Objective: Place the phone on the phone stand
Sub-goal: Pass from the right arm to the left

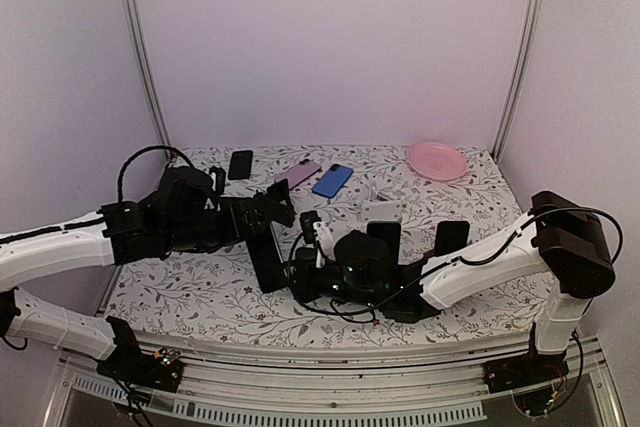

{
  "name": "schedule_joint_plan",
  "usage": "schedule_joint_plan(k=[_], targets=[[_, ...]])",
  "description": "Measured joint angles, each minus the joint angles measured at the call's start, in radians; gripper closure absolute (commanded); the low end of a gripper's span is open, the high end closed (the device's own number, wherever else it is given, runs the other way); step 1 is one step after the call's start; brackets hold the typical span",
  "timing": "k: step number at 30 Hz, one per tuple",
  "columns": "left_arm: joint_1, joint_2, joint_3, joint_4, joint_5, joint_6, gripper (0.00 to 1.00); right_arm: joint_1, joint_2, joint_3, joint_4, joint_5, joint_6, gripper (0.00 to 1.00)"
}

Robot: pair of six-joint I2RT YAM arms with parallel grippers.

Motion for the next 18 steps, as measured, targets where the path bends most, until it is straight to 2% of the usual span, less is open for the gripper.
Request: schedule_joint_plan(k=[18], targets=[[-0.088, 0.132, 0.089, 0.016, -0.037, -0.058, 0.08, 0.019, -0.087, -0.172, 0.152, 0.056, -0.085, 0.98]])
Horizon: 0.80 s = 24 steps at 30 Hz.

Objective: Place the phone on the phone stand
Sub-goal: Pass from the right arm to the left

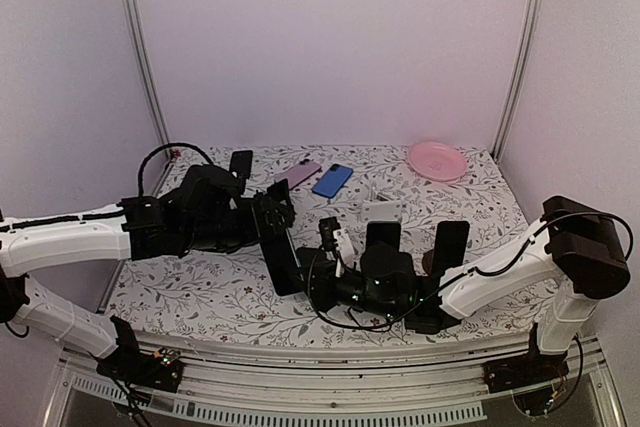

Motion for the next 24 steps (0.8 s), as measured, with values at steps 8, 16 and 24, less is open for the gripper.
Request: schedule_joint_plan(k=[8, 16, 24], targets=[[-0.014, 0.029, 0.023, 0.016, 0.0, -0.014, 0.19, 0.005, -0.002, -0.004, 0.024, 0.018, -0.011, 0.98], [-0.031, 0.041, 0.024, 0.03, -0.011, -0.014, 0.36, 0.006, -0.003, -0.004, 0.026, 0.024, -0.015, 0.98], [-0.041, 0.053, 0.035, 0.028, -0.038, -0.007, 0.51, 0.006, -0.003, -0.005, 0.026, 0.031, -0.014, 0.88]])
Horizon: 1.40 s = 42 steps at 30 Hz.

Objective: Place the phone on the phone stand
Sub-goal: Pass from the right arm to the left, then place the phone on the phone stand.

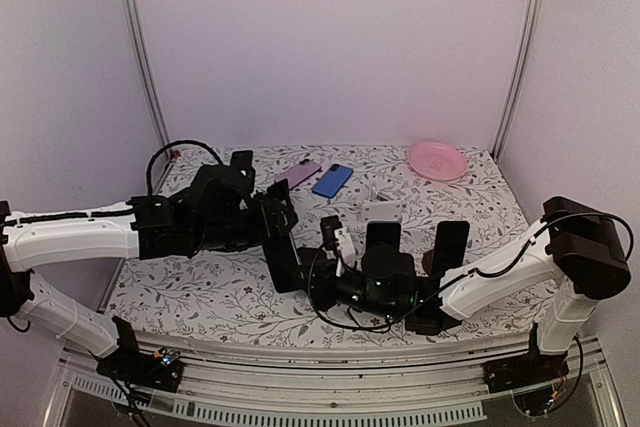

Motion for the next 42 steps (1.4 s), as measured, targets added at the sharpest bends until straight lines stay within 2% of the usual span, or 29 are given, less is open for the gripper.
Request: schedule_joint_plan(k=[1, 6, 9, 17, 26, 31, 42], targets=[[-0.001, 0.005, 0.004, -0.001, -0.002, 0.003, 0.51, 0.0, 0.0, -0.001, 0.0, 0.002, 0.0, 0.8], [-0.013, 0.036, 0.019, -0.018, -0.022, 0.024, 0.54, 0.0, -0.027, -0.003, 0.001, 0.014, -0.002, 0.26], [-0.024, 0.058, 0.025, -0.041, -0.042, 0.04, 0.55, 0.0, -0.083, -0.003, -0.005, 0.024, 0.007, 0.15], [-0.059, 0.134, 0.097, -0.06, -0.175, 0.087, 0.52, 0.0, -0.285, -0.061, -0.13, 0.1, 0.02, 0.13], [-0.174, 0.303, 0.187, -0.048, -0.454, 0.13, 0.5, 0.0, -0.583, -0.12, -0.303, 0.223, 0.021, 0.12], [-0.198, 0.391, 0.23, -0.044, -0.576, 0.134, 0.49, 0.0, -0.714, -0.159, -0.365, 0.271, 0.015, 0.13], [-0.198, 0.52, 0.29, -0.006, -0.676, 0.134, 0.49, 0.0, -0.846, -0.194, -0.452, 0.313, 0.011, 0.13]])
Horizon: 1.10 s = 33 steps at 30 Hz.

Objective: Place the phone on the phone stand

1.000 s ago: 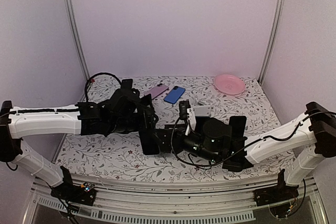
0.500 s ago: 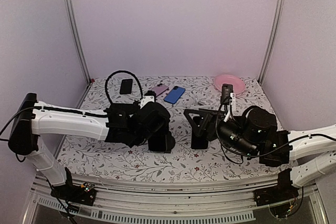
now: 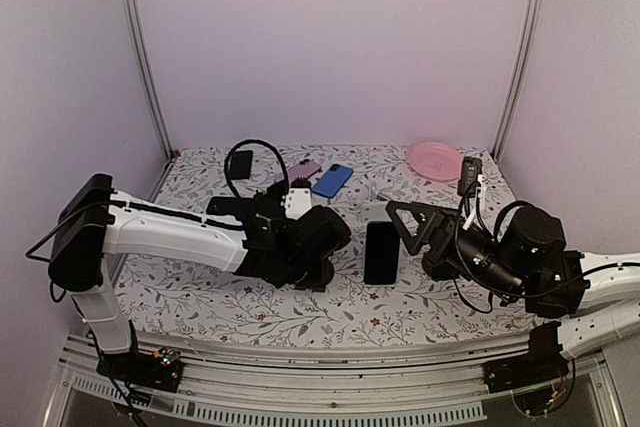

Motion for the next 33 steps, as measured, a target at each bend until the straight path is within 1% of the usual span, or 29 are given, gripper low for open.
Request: schedule_joint_plan(k=[15, 24, 29, 33], targets=[[0.0, 0.069, 0.008, 0.054, -0.019, 0.01, 0.48, 0.0, -0.021, -0.002, -0.037, 0.002, -0.001, 0.14], [0.0, 0.089, 0.011, 0.049, -0.023, -0.027, 0.47, 0.0, -0.027, -0.013, -0.042, 0.002, 0.0, 0.14], [0.0, 0.098, 0.028, 0.017, -0.028, -0.064, 0.42, 0.0, -0.027, -0.014, -0.043, 0.002, 0.0, 0.14], [0.0, 0.106, 0.04, -0.002, -0.031, -0.088, 0.35, 0.0, -0.027, -0.014, -0.043, 0.002, 0.0, 0.14]])
